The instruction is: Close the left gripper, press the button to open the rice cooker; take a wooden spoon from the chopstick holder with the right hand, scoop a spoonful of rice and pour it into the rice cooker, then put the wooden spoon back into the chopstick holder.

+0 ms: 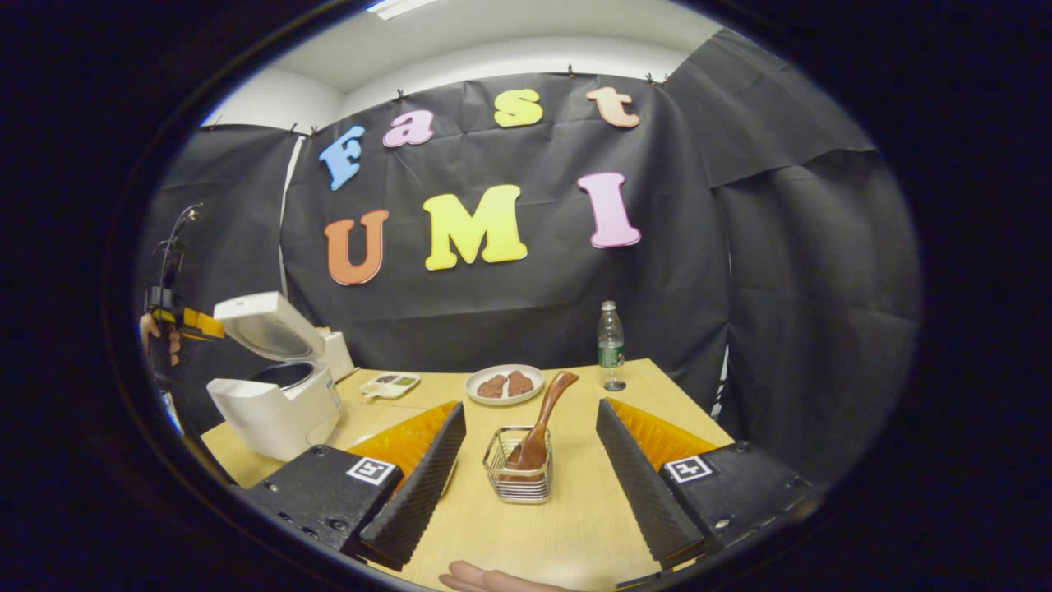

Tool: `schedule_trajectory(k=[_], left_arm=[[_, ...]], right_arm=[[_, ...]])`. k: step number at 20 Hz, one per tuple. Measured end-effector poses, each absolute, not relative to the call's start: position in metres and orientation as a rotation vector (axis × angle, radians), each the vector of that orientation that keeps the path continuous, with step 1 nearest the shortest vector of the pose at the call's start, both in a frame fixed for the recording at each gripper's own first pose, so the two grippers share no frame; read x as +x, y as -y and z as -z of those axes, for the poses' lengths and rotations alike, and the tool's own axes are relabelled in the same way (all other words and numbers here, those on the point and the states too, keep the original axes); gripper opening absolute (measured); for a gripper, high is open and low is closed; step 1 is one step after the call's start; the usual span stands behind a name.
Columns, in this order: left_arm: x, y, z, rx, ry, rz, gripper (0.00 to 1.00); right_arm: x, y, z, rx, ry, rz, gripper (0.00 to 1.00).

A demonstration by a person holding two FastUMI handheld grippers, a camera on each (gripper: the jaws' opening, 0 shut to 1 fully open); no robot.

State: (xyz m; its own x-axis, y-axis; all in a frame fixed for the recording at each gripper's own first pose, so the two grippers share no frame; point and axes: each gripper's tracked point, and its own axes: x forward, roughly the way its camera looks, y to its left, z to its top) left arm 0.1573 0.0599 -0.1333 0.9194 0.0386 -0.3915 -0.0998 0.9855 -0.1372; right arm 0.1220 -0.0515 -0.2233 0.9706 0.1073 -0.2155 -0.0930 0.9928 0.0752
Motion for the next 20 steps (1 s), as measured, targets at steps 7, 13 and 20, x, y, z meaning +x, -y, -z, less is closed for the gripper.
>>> schedule_trajectory(k=[7, 13, 20], left_arm=[[0.100, -0.052, 0.093, -0.113, -0.250, -0.086, 0.94], [0.042, -0.033, 0.085, -0.073, -0.201, -0.030, 0.94], [-0.011, -0.033, 0.080, -0.038, -0.101, -0.042, 0.96]], right_arm=[[0.147, 0.046, 0.244, 0.057, -0.264, -0.098, 1.00], [0.175, 0.039, 0.273, 0.084, -0.323, -0.120, 1.00], [0.209, 0.041, 0.292, 0.105, -0.361, -0.137, 1.00]])
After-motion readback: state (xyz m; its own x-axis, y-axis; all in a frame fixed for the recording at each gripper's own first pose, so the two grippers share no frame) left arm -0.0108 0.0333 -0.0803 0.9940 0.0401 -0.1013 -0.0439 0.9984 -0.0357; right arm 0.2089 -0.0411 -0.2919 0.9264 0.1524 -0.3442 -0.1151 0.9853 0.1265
